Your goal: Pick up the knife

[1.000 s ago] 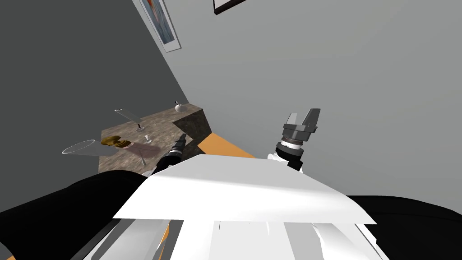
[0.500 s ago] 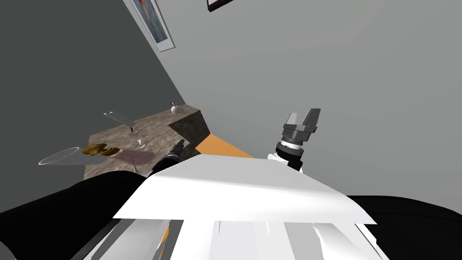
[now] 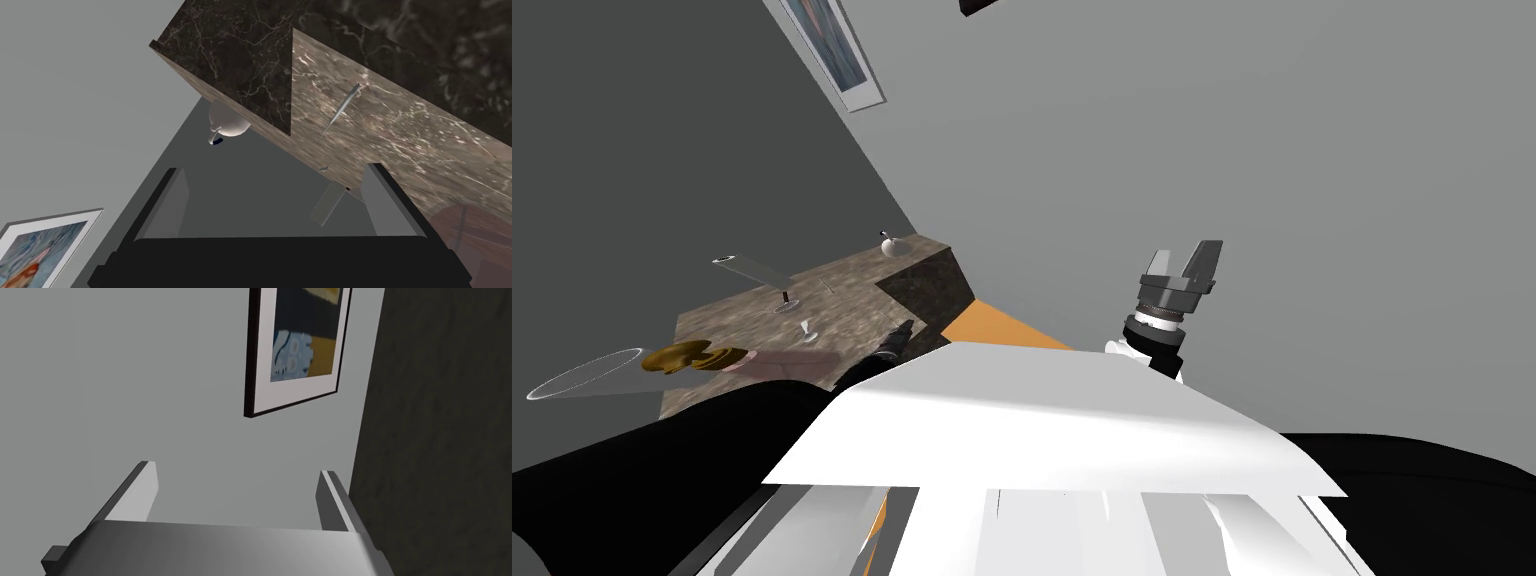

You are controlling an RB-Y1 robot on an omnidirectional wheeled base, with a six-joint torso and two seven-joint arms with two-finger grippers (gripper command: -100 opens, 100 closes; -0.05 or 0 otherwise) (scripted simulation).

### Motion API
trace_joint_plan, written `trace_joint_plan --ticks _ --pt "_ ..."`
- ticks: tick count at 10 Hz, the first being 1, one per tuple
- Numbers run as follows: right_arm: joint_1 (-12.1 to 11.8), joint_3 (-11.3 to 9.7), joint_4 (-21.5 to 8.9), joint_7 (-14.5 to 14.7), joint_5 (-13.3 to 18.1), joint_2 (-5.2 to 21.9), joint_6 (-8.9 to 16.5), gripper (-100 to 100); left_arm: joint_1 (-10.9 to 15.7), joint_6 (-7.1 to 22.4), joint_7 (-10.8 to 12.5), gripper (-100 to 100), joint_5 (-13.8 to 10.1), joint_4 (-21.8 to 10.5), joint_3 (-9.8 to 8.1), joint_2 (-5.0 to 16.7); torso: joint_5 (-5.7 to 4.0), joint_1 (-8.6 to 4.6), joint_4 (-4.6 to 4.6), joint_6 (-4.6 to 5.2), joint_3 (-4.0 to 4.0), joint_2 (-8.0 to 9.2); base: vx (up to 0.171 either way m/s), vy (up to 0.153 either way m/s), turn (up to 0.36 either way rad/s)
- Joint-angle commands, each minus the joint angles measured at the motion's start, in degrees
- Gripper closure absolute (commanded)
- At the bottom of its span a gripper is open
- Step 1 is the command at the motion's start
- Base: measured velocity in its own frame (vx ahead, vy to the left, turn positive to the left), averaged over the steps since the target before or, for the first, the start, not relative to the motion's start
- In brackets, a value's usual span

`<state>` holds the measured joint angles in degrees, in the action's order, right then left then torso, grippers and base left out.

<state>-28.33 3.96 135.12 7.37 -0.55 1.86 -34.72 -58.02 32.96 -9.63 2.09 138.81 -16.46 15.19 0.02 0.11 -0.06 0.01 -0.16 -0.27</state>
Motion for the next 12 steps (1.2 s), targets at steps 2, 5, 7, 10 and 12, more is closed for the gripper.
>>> trace_joint_plan --ticks 2,5,7,10,12 --pt "0.0 0.0 0.0 0.0 0.0 0.0 0.0 0 -1.04 4.34 -0.97 -100 -0.51 -0.22 -0.52 0.89 0.01 0.06 0.0 0.02 -0.01 -0.03 0.068 0.042 -0.074" --pt "0.0 0.0 0.0 0.0 0.0 0.0 0.0 0 -3.16 8.79 -2.44 -100 -1.67 -0.3 -1.27 2.35 0.02 0.09 0.0 0.0 0.01 0.01 0.072 0.052 -0.094" --pt "0.0 0.0 0.0 0.0 0.0 0.0 0.0 0 -4.12 12.08 -3.12 -100 -2.33 -0.37 -1.57 3.08 0.03 0.12 0.0 0.0 0.01 0.02 0.058 0.064 -0.07" --pt "0.0 0.0 0.0 0.0 0.0 0.0 0.0 0 -5.01 15.38 -3.75 -100 -3.04 -0.46 -1.82 3.8 0.03 0.12 0.01 0.01 0.03 0.05 0.052 0.057 -0.083" --pt "0.0 0.0 0.0 0.0 0.0 0.0 0.0 0 -5.82 17.8 -4.33 -100 -3.78 -0.56 -2.02 4.51 0.04 0.18 0.0 0.01 0.0 -0.01 0.069 0.071 -0.081"
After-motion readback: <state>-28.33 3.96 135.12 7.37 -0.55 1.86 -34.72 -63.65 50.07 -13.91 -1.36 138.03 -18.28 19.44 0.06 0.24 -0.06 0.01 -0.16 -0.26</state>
